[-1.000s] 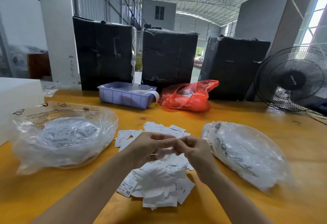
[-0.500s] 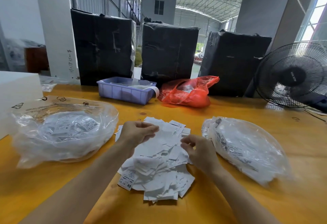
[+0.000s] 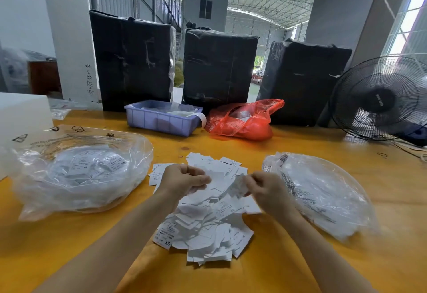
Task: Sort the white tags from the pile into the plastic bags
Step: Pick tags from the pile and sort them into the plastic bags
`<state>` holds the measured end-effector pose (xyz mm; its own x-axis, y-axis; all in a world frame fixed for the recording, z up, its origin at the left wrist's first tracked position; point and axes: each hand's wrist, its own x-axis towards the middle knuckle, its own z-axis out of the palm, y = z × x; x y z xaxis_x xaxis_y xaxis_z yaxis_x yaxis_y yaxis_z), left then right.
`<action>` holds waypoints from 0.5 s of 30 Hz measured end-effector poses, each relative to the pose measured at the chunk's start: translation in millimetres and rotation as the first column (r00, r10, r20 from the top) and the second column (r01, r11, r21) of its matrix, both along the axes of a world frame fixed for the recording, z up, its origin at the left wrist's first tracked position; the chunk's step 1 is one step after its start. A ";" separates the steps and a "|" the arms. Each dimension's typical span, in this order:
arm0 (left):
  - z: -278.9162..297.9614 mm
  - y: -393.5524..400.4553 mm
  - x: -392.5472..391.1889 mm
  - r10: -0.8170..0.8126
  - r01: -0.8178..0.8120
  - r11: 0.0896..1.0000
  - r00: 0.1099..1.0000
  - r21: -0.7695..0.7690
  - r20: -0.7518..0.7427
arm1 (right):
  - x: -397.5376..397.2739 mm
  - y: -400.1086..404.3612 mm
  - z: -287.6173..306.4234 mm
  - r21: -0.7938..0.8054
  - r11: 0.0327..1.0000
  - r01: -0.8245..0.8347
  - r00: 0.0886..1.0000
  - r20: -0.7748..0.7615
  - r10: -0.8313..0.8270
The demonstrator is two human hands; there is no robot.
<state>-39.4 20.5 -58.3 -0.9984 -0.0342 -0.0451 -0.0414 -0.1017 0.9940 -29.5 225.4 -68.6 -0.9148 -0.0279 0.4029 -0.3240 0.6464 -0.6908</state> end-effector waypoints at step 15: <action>-1.5 17.3 8.1 -0.135 0.136 0.988 0.991 -0.080 0.022 | 5.8 -4.2 15.1 -0.698 0.716 -0.030 0.937 0.229 0.263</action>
